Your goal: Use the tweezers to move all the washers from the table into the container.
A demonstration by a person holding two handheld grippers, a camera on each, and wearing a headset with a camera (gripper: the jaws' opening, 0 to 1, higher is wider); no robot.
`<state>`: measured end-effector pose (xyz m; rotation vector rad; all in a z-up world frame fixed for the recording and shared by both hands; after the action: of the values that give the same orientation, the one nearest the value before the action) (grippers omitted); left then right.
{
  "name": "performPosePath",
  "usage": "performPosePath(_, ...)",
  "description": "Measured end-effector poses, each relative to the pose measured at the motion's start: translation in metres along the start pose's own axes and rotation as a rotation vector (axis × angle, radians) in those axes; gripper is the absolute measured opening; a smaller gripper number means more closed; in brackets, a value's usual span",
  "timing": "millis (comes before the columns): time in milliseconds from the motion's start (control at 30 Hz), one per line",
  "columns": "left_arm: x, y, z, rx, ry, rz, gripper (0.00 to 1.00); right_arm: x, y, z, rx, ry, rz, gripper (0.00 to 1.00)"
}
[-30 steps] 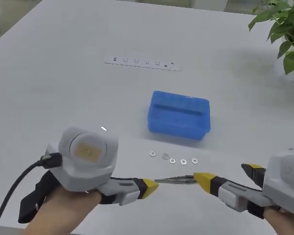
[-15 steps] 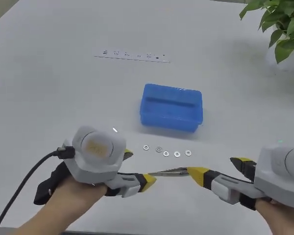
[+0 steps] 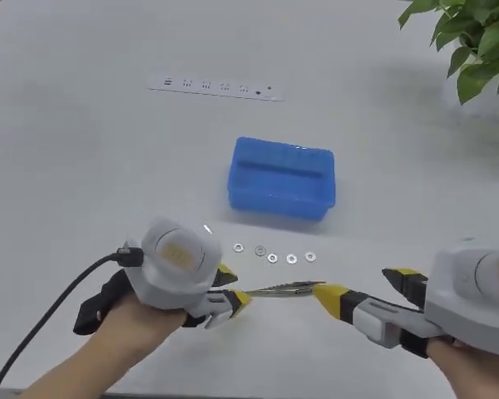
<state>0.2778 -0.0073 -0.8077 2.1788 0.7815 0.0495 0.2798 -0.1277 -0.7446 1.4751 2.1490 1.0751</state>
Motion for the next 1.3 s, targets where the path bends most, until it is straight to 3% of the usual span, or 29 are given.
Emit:
performPosePath(67, 0.000, -0.006, 0.006, 0.029, -0.007, -0.010, 0.19, 0.002, 0.000, 0.001, 0.003, 0.002, -0.009, 0.64)
performPosePath(300, 0.003, 0.000, 0.016, 0.019, -0.003, 0.045, 0.08, 0.011, 0.001, 0.005, 0.014, 0.021, -0.031, 0.62)
performPosePath(400, -0.001, 0.000, 0.018, 0.040, -0.025, 0.117, 0.01, 0.016, 0.002, 0.006, 0.014, 0.034, -0.040, 0.61)
performPosePath(467, -0.004, 0.003, 0.018, 0.027, -0.028, 0.148, 0.00, 0.020, 0.002, 0.008, 0.016, 0.047, -0.052, 0.59)
performPosePath(567, -0.009, 0.005, 0.016, 0.022, -0.042, 0.148, 0.00, 0.026, -0.001, 0.012, 0.036, 0.066, -0.090, 0.53)
performPosePath(700, -0.014, 0.011, 0.007, 0.017, -0.043, 0.184, 0.00, 0.035, -0.006, 0.017, 0.055, 0.099, -0.117, 0.42)
performPosePath(800, -0.019, 0.023, -0.006, -0.026, -0.048, 0.160, 0.00, 0.040, -0.010, 0.021, 0.073, 0.110, -0.178, 0.37)
performPosePath(933, -0.026, 0.039, -0.027, -0.071, -0.051, 0.154, 0.00, 0.046, -0.012, 0.028, 0.083, 0.122, -0.303, 0.36)
performPosePath(1000, -0.028, 0.045, -0.034, -0.086, -0.042, 0.173, 0.00, 0.053, -0.010, 0.031, 0.079, 0.147, -0.302, 0.37)
performPosePath(1100, -0.033, 0.055, -0.045, -0.109, -0.043, 0.188, 0.00, 0.058, -0.007, 0.037, 0.074, 0.160, -0.361, 0.37)
performPosePath(1300, -0.038, 0.070, -0.057, -0.144, -0.034, 0.200, 0.00, 0.078, 0.001, 0.045, 0.070, 0.213, -0.401, 0.29)
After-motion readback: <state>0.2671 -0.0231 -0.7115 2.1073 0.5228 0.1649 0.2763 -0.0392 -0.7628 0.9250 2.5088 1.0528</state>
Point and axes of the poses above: the centre of the closed fingertips' face, and the gripper's own axes: z roughly forward along the fingers, x roughly to its left, y roughly out of its top, the point moved 1 cm from there along -z, roughly backward along the fingers, and after that the axes turned 5 degrees about -y, right-handed, at the moved point
